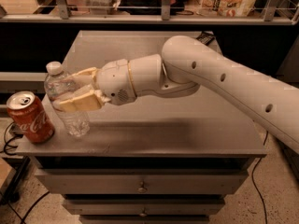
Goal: Move water bottle near coke can
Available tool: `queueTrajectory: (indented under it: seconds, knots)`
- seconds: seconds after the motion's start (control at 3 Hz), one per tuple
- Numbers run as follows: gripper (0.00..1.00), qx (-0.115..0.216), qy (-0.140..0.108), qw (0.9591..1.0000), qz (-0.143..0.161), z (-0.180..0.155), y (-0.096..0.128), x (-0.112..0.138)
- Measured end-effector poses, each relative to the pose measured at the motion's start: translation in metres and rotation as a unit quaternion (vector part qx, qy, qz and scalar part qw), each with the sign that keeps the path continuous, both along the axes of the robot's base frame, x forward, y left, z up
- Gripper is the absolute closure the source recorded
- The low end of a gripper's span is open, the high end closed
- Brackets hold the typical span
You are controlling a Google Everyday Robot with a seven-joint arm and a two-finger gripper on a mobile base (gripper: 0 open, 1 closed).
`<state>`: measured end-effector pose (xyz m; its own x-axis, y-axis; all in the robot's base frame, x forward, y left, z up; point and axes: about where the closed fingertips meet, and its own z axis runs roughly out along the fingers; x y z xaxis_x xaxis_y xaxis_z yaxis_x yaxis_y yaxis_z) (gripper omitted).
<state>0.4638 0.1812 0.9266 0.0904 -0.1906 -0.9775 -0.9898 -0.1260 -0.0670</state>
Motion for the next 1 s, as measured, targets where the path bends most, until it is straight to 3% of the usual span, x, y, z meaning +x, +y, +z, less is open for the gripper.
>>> queueTrajectory:
  seconds: [0.33, 1.0]
  knots:
    - [0.05, -0.005, 0.005, 1.0000, -0.006, -0.0073, -0.0019, 0.0026]
    - [0.00, 0.002, 0.021, 0.9995, -0.023, -0.0111, -0.0068, 0.0059]
